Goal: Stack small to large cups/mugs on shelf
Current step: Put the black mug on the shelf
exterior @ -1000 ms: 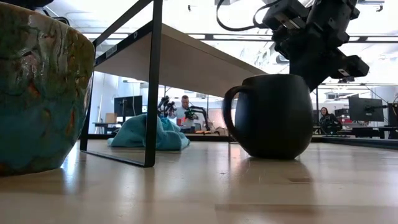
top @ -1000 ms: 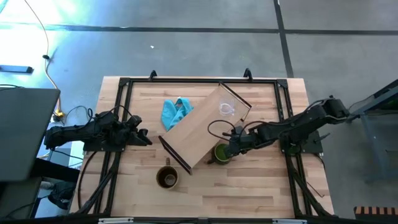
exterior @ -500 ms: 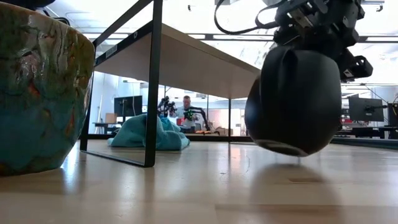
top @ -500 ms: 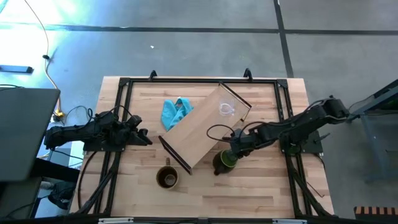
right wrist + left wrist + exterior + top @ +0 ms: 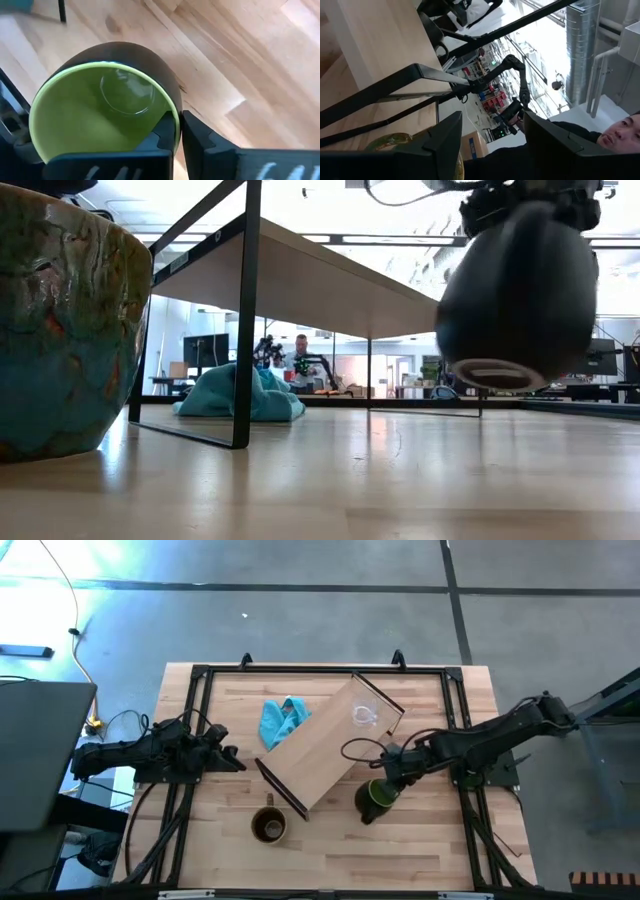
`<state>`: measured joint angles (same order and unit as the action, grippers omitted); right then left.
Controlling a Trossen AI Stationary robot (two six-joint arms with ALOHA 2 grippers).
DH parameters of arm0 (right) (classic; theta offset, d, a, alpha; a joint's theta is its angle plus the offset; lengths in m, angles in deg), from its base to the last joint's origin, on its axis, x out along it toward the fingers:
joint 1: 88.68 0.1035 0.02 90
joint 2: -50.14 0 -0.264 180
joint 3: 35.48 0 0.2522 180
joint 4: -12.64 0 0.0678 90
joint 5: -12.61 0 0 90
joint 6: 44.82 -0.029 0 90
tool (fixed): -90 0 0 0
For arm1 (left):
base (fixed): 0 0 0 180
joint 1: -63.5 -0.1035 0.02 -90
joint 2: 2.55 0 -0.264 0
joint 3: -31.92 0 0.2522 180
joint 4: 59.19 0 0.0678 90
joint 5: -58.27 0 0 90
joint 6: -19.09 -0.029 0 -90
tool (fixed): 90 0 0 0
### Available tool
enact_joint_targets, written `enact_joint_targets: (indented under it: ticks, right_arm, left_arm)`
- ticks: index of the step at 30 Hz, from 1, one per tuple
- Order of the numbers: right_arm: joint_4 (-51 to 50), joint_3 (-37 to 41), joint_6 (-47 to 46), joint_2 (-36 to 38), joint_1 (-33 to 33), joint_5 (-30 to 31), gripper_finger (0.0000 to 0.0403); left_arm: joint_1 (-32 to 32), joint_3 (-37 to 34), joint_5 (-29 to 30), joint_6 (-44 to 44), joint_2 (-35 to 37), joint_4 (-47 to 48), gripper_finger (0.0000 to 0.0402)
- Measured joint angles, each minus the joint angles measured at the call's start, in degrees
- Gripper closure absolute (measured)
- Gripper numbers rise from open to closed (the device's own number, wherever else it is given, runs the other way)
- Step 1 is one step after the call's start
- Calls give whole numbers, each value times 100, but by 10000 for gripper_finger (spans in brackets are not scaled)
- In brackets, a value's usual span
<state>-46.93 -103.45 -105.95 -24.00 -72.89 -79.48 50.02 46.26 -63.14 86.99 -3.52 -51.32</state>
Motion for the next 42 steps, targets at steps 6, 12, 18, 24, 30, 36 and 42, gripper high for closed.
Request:
enact_joint_targets:
  ticks: [6,12,18,24,30,36,42]
  right_arm:
    - [-423,-53,1546,74,30,-100,402]
    - [-973,-443,2891,60,147,227,403]
    - [-1045,-661,3818,60,160,418,403]
    - [-1315,-652,4067,38,164,425,403]
    - [-1494,-643,4370,-25,192,442,403]
    - [-1476,-643,4322,-16,192,422,403]
    - [-1651,-643,4186,-307,192,631,403]
  left_arm:
    - [0,0,131,-2,0,0,202]
    - [0,0,270,-9,0,0,202]
    - [0,0,430,-55,0,0,202]
    - [0,-1,554,-57,0,0,202]
    - [0,0,554,-55,0,0,202]
    - [0,0,556,-55,0,0,202]
    - [2,-1,556,-62,0,4,202]
